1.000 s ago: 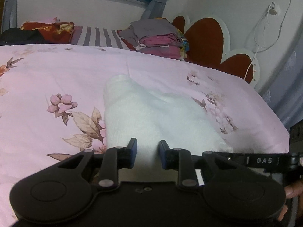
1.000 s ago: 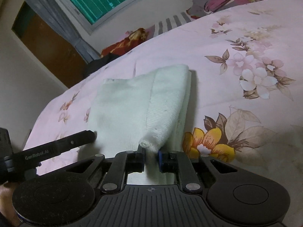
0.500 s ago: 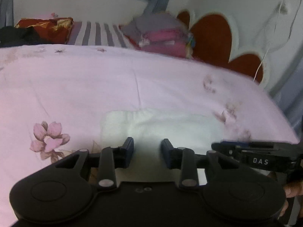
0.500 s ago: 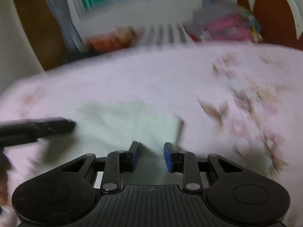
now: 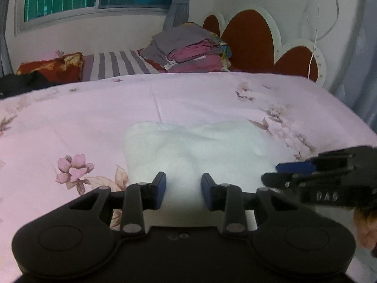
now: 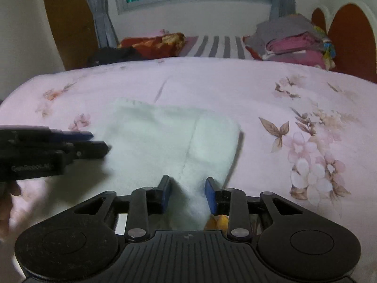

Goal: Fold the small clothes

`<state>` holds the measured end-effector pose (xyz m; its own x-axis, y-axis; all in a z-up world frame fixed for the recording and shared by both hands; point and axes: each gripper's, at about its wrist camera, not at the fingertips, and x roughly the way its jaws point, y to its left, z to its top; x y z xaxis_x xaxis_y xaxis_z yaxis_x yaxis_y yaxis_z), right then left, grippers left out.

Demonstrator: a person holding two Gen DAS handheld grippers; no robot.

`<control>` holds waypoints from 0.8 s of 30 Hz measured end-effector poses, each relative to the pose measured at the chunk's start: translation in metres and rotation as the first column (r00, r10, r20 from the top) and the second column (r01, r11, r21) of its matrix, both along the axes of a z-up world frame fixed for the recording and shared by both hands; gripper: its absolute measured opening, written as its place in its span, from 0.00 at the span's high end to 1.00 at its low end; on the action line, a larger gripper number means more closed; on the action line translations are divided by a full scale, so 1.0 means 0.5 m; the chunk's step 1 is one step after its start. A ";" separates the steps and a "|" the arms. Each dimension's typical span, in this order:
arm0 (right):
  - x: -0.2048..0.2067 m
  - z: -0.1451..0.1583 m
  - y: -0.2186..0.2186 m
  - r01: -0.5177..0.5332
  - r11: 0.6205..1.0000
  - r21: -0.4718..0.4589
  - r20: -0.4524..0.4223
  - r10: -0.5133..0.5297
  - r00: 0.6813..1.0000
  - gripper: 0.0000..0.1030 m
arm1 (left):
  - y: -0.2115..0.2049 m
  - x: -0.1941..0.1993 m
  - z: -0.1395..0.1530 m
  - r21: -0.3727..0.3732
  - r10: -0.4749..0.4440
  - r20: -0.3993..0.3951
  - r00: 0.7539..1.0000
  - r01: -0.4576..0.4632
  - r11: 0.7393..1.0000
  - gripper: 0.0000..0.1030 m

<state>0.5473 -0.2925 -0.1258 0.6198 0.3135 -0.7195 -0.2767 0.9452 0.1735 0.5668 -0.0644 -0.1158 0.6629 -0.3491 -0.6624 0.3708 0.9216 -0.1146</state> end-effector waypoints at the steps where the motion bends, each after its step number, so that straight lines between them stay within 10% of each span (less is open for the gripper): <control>1: 0.001 0.002 -0.004 0.014 1.000 0.012 -0.011 -0.014 1.000 0.69 | 0.002 -0.012 0.012 -0.003 -0.002 0.011 1.000 0.002 1.000 0.70; 13: -0.206 0.027 0.012 -0.084 0.996 0.040 -0.034 0.086 0.996 0.69 | 0.031 -0.222 -0.016 0.063 0.090 -0.018 0.996 -0.089 0.994 0.67; 24: -0.287 -0.011 -0.006 0.052 0.998 0.046 -0.103 -0.047 0.994 0.69 | 0.053 -0.264 -0.036 0.079 0.053 -0.052 0.997 -0.049 0.996 0.63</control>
